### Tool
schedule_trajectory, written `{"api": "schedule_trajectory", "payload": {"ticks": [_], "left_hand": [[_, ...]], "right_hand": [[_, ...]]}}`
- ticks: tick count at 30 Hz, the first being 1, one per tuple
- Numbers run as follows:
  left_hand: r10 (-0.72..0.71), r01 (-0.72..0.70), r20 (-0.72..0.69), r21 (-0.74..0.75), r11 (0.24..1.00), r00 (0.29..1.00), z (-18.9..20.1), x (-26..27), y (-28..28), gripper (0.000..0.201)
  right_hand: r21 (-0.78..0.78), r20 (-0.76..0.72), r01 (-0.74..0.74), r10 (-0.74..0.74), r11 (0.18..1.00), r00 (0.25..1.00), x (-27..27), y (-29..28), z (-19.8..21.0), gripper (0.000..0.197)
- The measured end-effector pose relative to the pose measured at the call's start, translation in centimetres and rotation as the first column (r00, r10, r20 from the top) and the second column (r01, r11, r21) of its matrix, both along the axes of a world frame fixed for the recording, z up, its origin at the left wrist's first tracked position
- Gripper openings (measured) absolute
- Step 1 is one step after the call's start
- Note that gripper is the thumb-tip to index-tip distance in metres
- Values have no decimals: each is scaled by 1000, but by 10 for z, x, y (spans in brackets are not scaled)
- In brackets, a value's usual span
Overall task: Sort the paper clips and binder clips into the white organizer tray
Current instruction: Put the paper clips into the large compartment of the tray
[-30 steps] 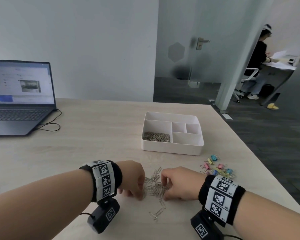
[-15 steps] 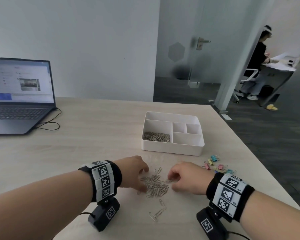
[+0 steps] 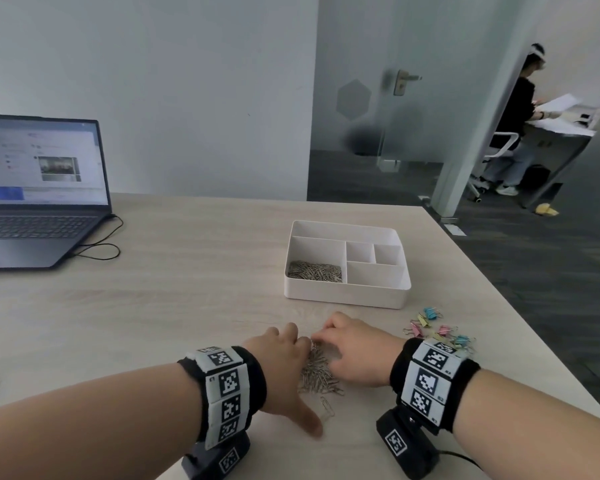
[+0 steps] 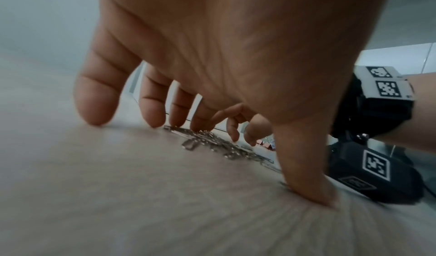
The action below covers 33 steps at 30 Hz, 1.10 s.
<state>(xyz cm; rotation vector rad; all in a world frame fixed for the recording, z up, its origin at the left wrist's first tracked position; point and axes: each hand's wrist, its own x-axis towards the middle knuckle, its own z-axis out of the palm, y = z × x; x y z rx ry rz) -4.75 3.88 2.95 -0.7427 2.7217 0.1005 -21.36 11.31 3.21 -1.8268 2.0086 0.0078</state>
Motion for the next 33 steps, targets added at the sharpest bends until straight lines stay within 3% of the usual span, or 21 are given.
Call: {"api": "schedule_trajectory", "payload": {"ticks": [4, 6, 10, 13, 16, 18, 24, 28, 33], "left_hand": [[65, -61, -43, 102, 993, 997, 6, -4, -9, 89], [92, -83, -58, 144, 986, 994, 10, -3, -16, 87], [52, -55, 27, 116, 992, 998, 13, 8, -29, 107], [46, -56, 76, 134, 989, 996, 17, 10, -34, 89], [75, -75, 7, 176, 981, 997, 18, 7, -35, 64], [109, -99, -33, 212, 972, 994, 16, 5, -33, 60], [120, -114, -29, 168, 979, 992, 11, -2, -22, 93], [61, -56, -45, 98, 994, 997, 11, -12, -9, 71], [91, -80, -87, 123, 989, 992, 13, -21, -17, 43]], "right_hand": [[5, 42, -45, 44, 999, 998, 0, 8, 6, 49], [1, 60, -42, 42, 999, 997, -3, 13, 8, 52], [46, 24, 26, -27, 999, 999, -14, 22, 9, 103], [94, -24, 36, -34, 995, 999, -14, 23, 11, 114], [96, -24, 33, -31, 995, 999, -6, 19, 11, 109], [95, -15, 27, -26, 995, 1000, 1, 16, 8, 104], [53, 11, 58, -59, 997, 998, 12, 13, 6, 92], [9, 33, 58, -59, 998, 998, 18, 10, 4, 71], [-59, 62, 77, -73, 995, 995, 18, 1, 0, 48]]}}
